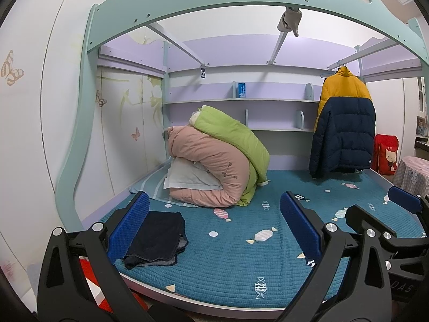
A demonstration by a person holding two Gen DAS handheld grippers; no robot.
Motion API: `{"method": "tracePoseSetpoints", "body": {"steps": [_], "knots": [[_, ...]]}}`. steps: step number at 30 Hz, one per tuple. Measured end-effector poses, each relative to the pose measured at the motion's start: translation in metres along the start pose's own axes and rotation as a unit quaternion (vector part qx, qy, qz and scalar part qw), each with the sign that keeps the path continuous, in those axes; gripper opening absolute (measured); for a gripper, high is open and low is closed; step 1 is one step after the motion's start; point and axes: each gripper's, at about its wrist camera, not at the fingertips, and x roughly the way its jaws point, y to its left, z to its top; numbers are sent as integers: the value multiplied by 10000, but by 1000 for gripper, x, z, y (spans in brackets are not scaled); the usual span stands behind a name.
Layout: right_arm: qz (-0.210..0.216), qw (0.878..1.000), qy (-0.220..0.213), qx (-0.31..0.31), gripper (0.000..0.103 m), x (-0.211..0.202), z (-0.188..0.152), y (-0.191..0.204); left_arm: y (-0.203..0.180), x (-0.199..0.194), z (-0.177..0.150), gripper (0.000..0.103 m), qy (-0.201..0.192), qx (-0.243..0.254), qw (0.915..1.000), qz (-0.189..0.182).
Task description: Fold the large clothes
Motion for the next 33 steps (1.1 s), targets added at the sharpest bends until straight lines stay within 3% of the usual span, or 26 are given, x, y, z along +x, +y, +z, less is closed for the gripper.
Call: {"method": "tracePoseSetpoints", "body": {"steps": [33], "knots": [[-16,10000,58,72,95,7,-4,9,8,5,-2,98,18,1,10000,34]]}}
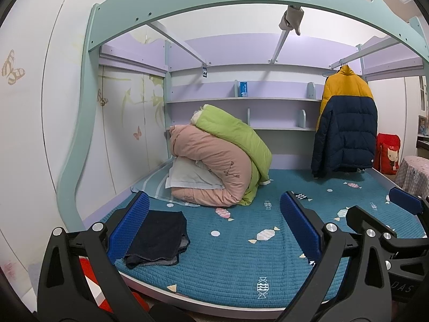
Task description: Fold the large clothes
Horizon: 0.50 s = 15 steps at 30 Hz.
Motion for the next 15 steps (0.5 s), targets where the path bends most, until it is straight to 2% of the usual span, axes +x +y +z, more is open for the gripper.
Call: {"method": "tracePoseSetpoints", "body": {"steps": [9,15], "knots": [[-16,10000,27,34,95,2,-2,-2,-2,6,-1,98,24,52,10000,26],[-58,9999,96,122,95,10,-5,-12,-16,18,-5,98,32,163,9998,104]]}}
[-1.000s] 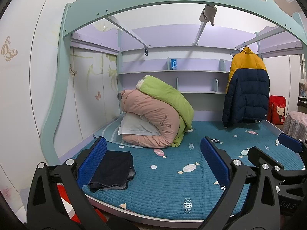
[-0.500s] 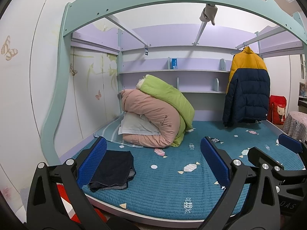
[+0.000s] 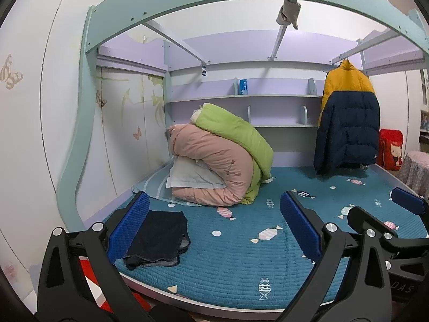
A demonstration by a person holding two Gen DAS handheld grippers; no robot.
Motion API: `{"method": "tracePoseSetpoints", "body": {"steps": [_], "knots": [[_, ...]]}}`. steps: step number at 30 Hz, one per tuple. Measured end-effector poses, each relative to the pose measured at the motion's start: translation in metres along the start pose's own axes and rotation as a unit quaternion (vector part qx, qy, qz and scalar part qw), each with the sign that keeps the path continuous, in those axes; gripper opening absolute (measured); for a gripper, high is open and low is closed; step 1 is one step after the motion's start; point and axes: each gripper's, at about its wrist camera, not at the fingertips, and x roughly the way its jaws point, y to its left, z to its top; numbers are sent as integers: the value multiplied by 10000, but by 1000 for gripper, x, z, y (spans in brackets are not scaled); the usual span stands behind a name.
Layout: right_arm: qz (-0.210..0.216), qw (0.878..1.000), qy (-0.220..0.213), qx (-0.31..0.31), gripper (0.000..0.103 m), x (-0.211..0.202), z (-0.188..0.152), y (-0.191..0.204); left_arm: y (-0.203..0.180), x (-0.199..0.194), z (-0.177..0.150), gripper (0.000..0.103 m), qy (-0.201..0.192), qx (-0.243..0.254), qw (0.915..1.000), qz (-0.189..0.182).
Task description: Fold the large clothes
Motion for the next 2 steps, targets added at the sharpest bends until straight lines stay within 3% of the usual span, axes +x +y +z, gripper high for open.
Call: {"method": "tracePoseSetpoints", "body": {"steps": [2], "knots": [[-37,10000,42,77,95,6,-2,-8,-8,7,-1,98,39,49,10000,-17]]}}
